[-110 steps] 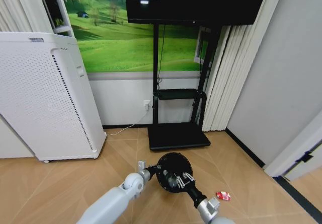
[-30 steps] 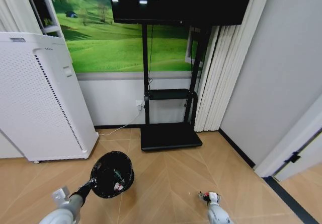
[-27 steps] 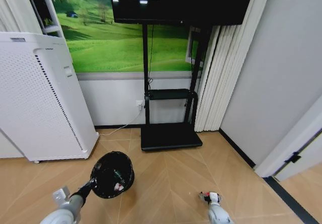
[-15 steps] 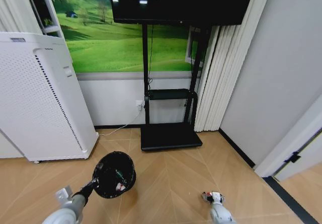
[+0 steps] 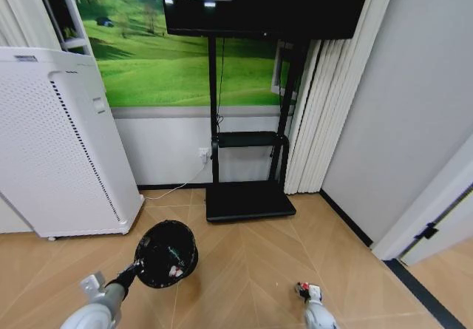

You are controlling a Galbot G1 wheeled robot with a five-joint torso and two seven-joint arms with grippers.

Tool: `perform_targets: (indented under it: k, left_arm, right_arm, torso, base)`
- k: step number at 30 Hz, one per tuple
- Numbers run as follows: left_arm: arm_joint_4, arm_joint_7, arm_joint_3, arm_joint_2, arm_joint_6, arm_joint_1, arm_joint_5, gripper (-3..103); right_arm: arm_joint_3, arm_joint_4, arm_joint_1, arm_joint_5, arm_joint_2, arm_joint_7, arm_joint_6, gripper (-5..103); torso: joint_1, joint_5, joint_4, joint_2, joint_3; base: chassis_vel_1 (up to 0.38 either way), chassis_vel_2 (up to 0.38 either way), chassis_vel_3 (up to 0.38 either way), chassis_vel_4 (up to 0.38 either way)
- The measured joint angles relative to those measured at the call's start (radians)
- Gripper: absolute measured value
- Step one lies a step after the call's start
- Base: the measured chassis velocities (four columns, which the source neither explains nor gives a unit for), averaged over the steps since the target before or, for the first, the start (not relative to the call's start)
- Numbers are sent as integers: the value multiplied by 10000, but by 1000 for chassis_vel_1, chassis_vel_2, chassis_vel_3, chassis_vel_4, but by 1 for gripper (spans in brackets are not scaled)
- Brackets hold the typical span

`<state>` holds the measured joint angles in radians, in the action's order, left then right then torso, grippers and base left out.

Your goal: Pick up the trash bin and place the garbage on the floor into it.

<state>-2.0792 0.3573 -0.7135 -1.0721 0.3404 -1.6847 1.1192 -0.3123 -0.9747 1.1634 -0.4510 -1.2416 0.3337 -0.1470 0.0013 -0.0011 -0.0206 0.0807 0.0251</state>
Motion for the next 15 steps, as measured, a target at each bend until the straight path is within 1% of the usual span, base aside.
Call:
perform_targets:
  k: [9,15]
  left_arm:
    - [27,21,21,2,-9,67,5,3]
    - [21,42,61,25,-14,109,19,3]
  right_arm:
    - [-103,-85,227,-231,1,55,3,68]
    - [-217,-378,480,-408,43,81,4,68]
  torso:
    - [-1,9,7,-2,0]
    - [0,14,0,-5,3]
  base:
    - [0,0,0,0]
    - [0,0,0,0]
